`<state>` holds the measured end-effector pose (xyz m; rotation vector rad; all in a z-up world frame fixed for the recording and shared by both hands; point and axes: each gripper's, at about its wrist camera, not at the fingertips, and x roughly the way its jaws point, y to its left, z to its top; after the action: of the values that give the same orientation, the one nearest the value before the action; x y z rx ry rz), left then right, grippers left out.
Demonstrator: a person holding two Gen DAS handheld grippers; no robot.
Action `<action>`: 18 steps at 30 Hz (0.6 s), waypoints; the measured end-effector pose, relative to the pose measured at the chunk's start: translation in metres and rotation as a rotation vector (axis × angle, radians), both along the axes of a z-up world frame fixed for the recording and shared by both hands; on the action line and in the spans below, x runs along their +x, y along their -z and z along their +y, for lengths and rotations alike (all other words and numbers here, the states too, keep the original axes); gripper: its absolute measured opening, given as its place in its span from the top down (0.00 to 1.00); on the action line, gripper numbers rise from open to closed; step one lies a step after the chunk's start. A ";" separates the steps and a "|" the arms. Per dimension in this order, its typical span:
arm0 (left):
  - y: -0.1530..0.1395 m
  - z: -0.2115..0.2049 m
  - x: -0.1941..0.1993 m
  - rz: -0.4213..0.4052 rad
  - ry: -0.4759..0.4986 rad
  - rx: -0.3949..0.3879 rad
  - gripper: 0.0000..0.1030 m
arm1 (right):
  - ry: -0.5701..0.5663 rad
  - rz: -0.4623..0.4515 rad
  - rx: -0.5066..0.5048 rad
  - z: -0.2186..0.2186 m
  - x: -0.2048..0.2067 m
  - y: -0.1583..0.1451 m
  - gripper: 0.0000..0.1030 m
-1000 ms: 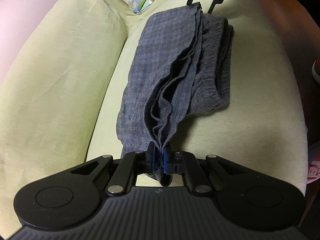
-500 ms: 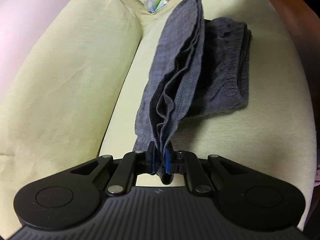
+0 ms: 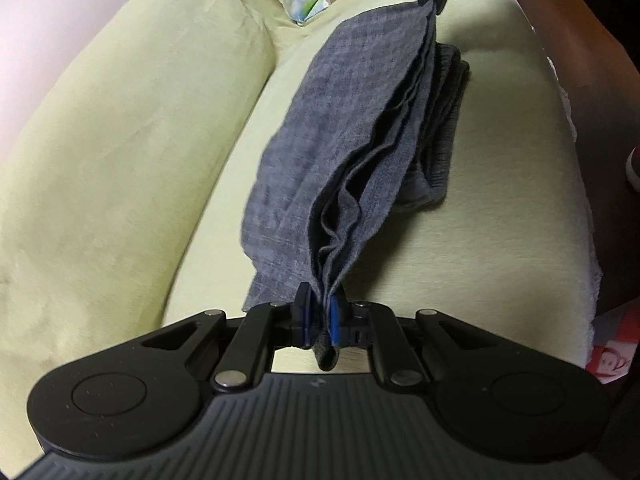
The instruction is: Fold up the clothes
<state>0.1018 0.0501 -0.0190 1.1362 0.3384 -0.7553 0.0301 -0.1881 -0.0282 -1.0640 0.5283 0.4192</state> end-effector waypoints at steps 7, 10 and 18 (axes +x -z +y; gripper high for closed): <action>-0.018 0.010 -0.002 0.156 -0.036 -0.104 0.55 | 0.016 0.065 0.025 -0.003 -0.007 0.007 0.65; -0.045 0.028 -0.006 0.196 -0.094 -0.188 0.53 | 0.059 0.062 0.163 -0.015 -0.008 -0.023 0.74; -0.077 -0.020 0.056 0.194 -0.331 -0.515 0.45 | 0.095 0.023 0.491 0.001 0.069 -0.073 0.96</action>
<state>0.1583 0.0303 0.0577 0.5055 0.4509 -0.6101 0.0991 -0.1876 0.0451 -0.5604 0.4624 0.4483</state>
